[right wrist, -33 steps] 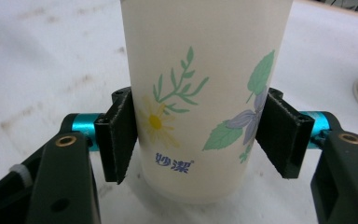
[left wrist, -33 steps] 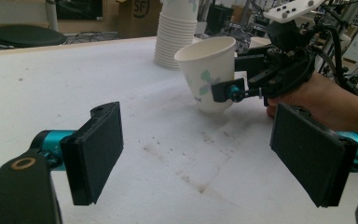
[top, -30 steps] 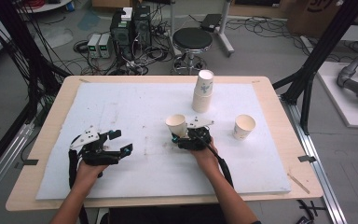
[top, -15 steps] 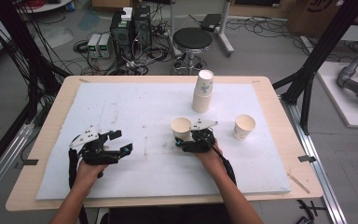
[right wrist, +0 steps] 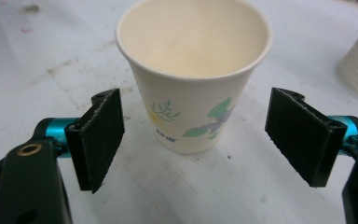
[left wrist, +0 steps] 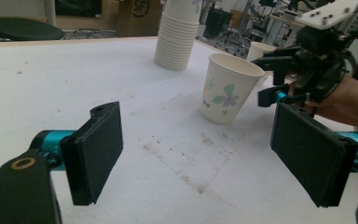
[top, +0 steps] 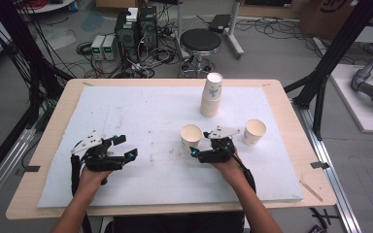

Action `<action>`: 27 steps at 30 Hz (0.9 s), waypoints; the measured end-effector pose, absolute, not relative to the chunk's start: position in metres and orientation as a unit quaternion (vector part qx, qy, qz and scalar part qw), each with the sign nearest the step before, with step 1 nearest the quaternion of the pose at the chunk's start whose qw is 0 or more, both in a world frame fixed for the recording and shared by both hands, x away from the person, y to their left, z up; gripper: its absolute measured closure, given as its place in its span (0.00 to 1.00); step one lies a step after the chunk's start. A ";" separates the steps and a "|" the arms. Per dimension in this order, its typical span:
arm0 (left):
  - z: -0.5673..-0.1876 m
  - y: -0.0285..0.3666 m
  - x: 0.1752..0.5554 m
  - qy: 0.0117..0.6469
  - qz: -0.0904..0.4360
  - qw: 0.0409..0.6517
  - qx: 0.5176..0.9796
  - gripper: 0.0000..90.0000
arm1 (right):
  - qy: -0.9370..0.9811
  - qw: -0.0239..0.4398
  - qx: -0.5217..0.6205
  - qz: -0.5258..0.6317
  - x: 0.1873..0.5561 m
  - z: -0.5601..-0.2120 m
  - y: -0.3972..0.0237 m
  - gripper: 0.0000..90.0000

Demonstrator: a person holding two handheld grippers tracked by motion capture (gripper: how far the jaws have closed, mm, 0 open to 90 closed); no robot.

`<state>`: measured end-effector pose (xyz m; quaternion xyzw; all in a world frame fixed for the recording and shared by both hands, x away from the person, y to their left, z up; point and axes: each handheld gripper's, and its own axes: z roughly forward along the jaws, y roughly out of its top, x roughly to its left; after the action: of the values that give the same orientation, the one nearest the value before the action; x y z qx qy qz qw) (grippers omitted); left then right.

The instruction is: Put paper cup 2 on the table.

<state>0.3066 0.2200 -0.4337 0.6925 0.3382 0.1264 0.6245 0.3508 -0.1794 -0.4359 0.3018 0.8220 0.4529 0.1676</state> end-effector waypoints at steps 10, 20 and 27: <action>-0.427 0.219 0.303 0.333 0.180 0.622 0.685 0.17 | 0.793 0.203 0.314 0.482 0.319 -0.417 -0.227 0.23; -0.423 0.219 0.301 0.323 0.195 0.625 0.684 0.17 | 0.772 0.225 0.338 0.489 0.299 -0.413 -0.262 0.23; -0.418 0.218 0.294 0.314 0.202 0.629 0.682 0.17 | 0.768 0.252 0.332 0.487 0.283 -0.403 -0.271 0.23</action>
<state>0.2937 0.2184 -0.4179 0.6817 0.3145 0.2020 0.6289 0.2826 -0.2707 -0.4032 0.3322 0.7678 0.4866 0.2518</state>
